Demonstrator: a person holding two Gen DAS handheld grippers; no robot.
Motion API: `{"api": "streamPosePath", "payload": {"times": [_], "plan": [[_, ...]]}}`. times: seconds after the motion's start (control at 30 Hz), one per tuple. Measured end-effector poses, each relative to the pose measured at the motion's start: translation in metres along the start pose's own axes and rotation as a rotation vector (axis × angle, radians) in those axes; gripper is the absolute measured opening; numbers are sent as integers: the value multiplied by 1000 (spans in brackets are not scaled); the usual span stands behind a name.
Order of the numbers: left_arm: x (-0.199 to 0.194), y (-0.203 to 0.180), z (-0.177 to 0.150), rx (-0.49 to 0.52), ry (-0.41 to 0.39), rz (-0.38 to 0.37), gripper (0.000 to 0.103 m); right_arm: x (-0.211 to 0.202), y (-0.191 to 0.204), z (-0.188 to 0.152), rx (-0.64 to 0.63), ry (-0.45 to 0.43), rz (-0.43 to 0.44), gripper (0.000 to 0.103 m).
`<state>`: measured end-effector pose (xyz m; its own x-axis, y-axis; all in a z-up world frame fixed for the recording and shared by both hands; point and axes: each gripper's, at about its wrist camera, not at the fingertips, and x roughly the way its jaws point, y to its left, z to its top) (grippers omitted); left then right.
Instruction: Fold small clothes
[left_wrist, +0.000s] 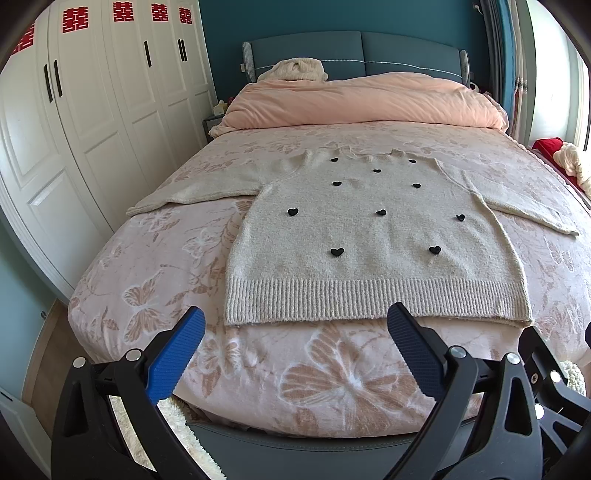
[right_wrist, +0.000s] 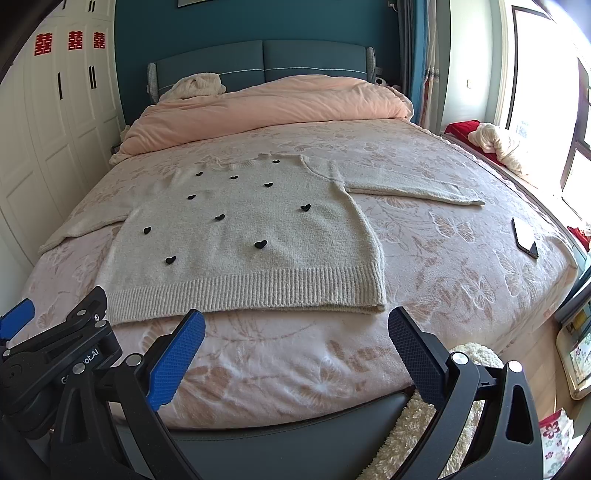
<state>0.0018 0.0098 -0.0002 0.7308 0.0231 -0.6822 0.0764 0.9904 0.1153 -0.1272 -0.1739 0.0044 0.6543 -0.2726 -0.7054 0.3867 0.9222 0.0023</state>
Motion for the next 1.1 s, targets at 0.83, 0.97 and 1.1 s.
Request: {"api": "streamPosePath", "payload": {"times": [0.83, 0.97, 1.1], "plan": [[0, 0, 0, 2, -1, 2, 96, 1, -1, -1, 4, 3, 2, 98], [0, 0, 0, 3, -2, 2, 96, 1, 0, -1, 5, 4, 1, 98], [0, -1, -1, 3, -2, 3, 96, 1, 0, -1, 4, 4, 1, 98]]}}
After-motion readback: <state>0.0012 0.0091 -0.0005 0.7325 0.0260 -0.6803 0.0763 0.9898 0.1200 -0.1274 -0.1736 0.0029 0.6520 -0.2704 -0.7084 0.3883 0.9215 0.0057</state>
